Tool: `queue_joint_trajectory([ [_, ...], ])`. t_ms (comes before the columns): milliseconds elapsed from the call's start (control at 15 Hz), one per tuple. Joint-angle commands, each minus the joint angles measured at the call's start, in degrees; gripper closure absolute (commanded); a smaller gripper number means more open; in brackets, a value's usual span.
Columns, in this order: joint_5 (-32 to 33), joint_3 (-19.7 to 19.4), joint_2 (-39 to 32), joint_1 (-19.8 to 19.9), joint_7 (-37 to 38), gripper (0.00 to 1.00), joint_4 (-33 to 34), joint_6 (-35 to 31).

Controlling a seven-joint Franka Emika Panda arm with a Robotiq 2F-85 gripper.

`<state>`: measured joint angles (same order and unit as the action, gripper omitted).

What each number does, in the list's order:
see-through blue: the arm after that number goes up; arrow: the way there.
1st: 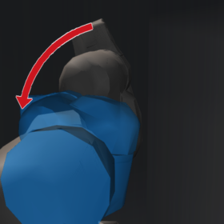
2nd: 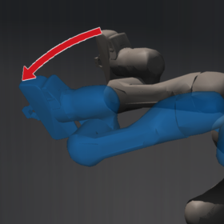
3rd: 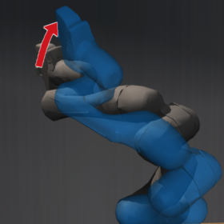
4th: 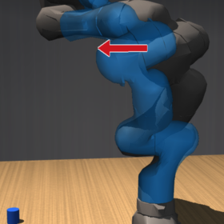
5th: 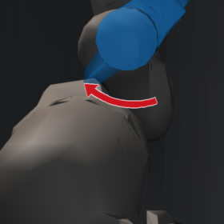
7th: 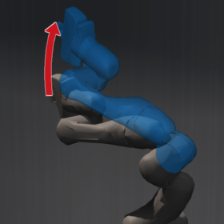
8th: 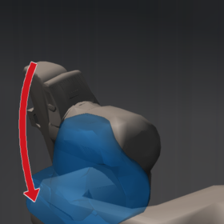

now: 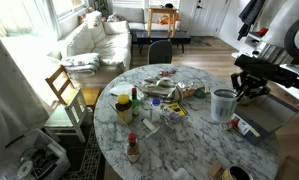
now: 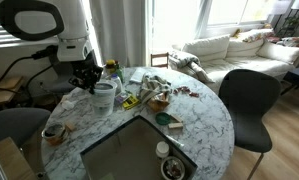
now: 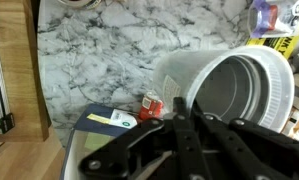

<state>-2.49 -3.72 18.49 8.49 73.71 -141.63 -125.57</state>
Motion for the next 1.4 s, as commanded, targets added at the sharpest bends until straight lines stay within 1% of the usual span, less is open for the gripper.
queue_joint_trajectory([
  [0,-0.26,0.68,-0.08,0.71,-0.22,0.93,0.0,0.11],
  [200,-0.18,0.61,-2.12,0.53,-0.15,0.93,0.09,0.06],
  [267,-0.16,0.62,-2.41,0.5,-0.14,0.98,0.11,0.05],
  [600,-0.17,-1.19,3.32,3.22,0.35,0.98,-1.49,0.21],
  [933,1.02,-1.82,9.58,8.85,5.63,0.98,-3.27,-2.44],
  [1067,4.24,-0.96,10.8,12.44,9.9,0.98,-4.02,-3.49],
  [1133,7.28,-0.24,10.78,14.57,12.57,0.98,-4.92,-4.2],
  [1267,9.88,-0.13,10.36,16.48,16.2,0.98,-6.46,-4.8],
  [1333,11.86,0.23,9.76,17.88,19.05,0.98,-7.89,-7.13],
])
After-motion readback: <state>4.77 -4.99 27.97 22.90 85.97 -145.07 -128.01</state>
